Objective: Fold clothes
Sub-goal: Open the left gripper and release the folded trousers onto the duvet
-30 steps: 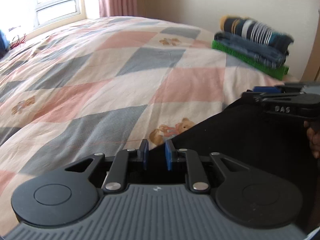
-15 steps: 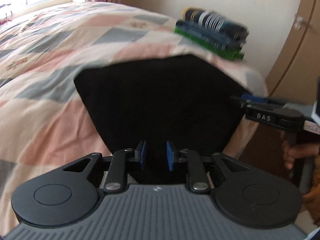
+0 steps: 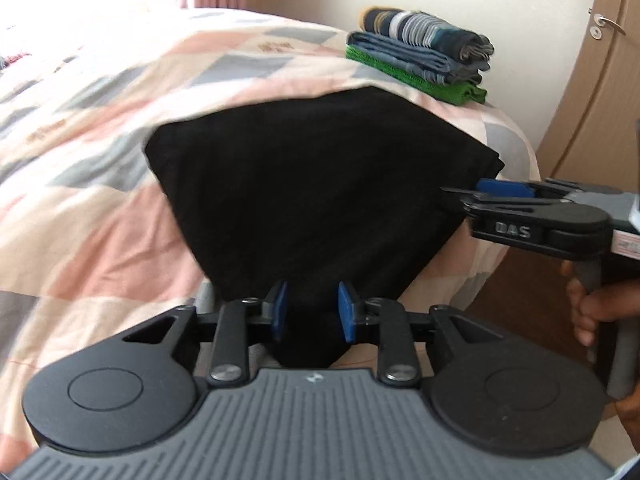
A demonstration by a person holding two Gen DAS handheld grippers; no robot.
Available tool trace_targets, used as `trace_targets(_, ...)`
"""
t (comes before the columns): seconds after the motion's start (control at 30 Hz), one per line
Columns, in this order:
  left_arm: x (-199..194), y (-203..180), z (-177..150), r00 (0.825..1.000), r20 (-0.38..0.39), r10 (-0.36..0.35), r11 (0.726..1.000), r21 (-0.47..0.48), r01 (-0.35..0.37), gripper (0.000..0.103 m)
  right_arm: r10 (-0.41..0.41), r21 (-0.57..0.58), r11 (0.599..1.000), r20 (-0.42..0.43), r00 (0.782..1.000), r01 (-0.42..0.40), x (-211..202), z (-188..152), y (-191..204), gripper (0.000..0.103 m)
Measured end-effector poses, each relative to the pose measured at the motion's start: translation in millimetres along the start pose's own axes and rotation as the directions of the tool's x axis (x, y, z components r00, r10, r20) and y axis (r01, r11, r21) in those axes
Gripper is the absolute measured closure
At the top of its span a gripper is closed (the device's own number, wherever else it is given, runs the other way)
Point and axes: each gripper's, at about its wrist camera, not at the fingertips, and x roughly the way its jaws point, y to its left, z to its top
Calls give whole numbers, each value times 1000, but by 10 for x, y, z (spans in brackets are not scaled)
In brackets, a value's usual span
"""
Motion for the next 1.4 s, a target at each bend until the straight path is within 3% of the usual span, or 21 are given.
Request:
trace_targets(0.13,-220,48,-65,1000,21,-2,999,-46,3,71,25,61,998,16,1000,-26,-278,14,6,46)
trace_targets(0.2,-300,77,-132,1000,20,1,997,-71,1,70,33,117,993,-10,999,-32,-395,-38,14,38)
trace_targets(0.3,-395,101,-201,1000,10,9,995,-97,-8,69,49,170,985,-53,997,-40,-520,-137,39,37)
trace_targets(0.53,-616,55,-227,999,49,0,996,-88,5,60,-3,187,982,-74,997,17,-790,-191,158,26)
trace_targets(0.8,-824,-34,-231,997,78,17,997,-77,-11,52,-8,173,985,-24,1000,12,-1082,-124,253,15)
trace_targets(0.93,-901,-57,-244,996,80,50,996,-74,-44,41,5,166,986,-7,1000,-4,-1156,-114,298,11)
trace_targets(1.4,-1124,-111,-329,991,101,87,995,-53,-82,32,-4,164,986,-10,1000,6,-1345,-226,362,5)
